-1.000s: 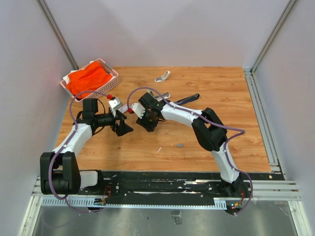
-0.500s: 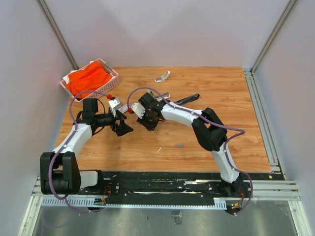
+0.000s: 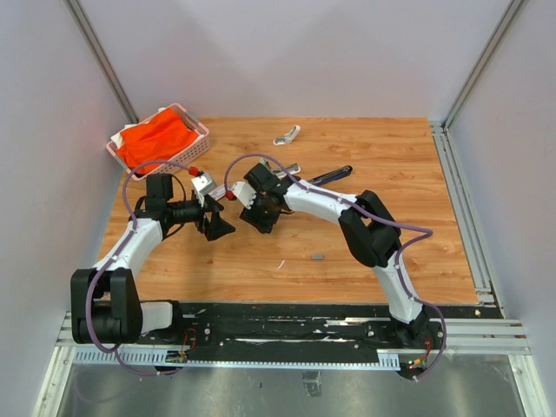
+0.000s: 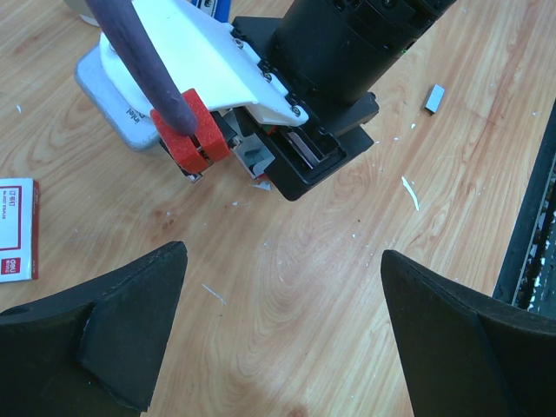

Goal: Unload the staples from the stapler
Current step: Adjust the staple in the staple box.

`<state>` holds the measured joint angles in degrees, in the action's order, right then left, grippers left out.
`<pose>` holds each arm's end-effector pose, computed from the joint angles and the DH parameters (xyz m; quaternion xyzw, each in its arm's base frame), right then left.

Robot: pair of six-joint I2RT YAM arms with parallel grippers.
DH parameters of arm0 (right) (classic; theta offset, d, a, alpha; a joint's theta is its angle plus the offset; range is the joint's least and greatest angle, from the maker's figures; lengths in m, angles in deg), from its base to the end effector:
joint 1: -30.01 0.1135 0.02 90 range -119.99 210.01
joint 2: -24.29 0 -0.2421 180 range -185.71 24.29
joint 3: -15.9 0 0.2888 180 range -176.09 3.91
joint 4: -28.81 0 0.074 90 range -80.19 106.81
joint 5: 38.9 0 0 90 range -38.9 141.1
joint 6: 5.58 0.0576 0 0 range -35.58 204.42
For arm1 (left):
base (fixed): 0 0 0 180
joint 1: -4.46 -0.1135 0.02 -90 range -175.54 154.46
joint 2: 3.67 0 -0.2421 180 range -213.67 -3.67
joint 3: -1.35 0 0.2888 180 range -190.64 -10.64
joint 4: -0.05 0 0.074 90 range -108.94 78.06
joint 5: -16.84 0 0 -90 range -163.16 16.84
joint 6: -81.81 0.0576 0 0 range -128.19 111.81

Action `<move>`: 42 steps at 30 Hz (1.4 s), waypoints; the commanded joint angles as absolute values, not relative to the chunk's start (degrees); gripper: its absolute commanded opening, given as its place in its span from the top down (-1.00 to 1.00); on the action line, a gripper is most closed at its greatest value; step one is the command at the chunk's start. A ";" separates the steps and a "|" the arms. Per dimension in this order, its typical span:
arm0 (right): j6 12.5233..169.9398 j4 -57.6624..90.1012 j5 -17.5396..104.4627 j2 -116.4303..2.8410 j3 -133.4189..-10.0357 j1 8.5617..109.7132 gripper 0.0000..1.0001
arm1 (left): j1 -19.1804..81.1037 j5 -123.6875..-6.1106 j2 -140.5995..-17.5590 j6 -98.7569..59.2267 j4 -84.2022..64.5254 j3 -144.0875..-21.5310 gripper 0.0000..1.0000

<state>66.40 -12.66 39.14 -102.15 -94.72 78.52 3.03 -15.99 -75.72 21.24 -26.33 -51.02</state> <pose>0.3303 0.3915 0.1199 -0.5480 0.7819 0.1701 0.2439 0.2915 -0.0411 0.1708 0.3707 0.7468 -0.3403 0.4347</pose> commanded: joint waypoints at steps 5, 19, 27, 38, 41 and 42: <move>64.74 -15.83 39.62 -99.87 -99.78 79.32 -0.11 | 2.40 -14.67 -75.63 22.14 -26.79 -50.87 -0.96; 66.85 -17.02 39.84 -103.27 -100.49 80.21 -0.12 | 1.30 -12.56 -74.54 24.23 -29.55 -51.62 -0.96; 67.29 -17.01 40.41 -104.60 -100.01 80.31 -0.12 | 1.30 -12.58 -74.69 24.65 -29.82 -51.62 -0.96; 67.58 -16.94 40.56 -105.50 -99.46 80.36 -0.04 | 1.30 -12.30 -74.51 24.77 -29.91 -51.55 -0.96; 67.57 -16.98 40.28 -105.65 -99.45 80.44 0.02 | 1.30 -12.33 -74.43 24.77 -29.94 -51.55 -0.96; 67.55 -16.96 40.28 -105.64 -99.45 80.46 0.03 | 1.30 -12.29 -74.43 24.77 -29.96 -51.56 -0.96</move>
